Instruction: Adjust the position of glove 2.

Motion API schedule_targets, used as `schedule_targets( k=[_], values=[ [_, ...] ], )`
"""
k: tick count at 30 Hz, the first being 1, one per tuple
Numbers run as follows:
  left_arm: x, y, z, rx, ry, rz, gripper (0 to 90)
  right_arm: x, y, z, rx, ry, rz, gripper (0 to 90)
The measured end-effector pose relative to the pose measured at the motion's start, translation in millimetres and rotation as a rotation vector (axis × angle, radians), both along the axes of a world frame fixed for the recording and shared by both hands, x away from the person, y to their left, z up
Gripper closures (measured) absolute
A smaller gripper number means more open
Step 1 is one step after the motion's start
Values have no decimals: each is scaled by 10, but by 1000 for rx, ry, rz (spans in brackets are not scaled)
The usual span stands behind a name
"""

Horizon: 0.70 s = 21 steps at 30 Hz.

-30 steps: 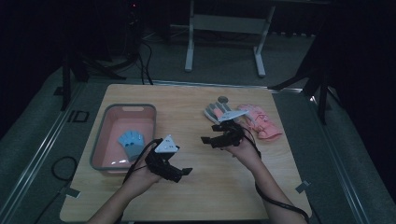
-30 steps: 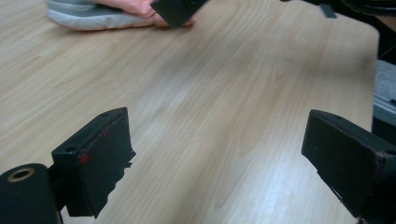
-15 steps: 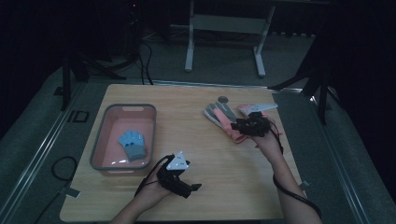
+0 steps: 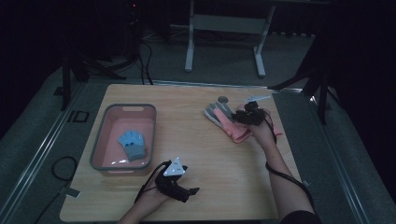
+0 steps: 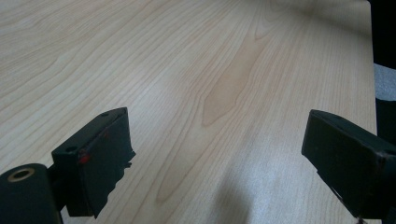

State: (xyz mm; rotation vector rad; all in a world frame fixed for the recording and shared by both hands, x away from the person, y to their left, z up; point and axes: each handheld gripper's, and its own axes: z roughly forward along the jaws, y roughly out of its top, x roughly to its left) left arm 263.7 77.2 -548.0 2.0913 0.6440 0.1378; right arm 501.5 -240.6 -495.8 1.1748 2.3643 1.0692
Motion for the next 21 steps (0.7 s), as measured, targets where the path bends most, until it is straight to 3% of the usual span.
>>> schedule_targets(
  k=[6,12,14,18,21],
  values=[
    [-3,-5,-1,-2,2,-8,87,166,62,-156,-54,40,-1,633],
    [2,4,5,-3,-6,-8,87,197,136,-288,-134,46,15,654],
    [6,12,-6,6,-15,0,87,175,190,-320,-178,24,28,699],
    [2,21,-8,-1,-15,3,88,157,180,-339,-161,26,5,817],
    [-4,22,-5,-3,-23,3,88,117,204,-338,-157,16,-21,851]
  ],
)
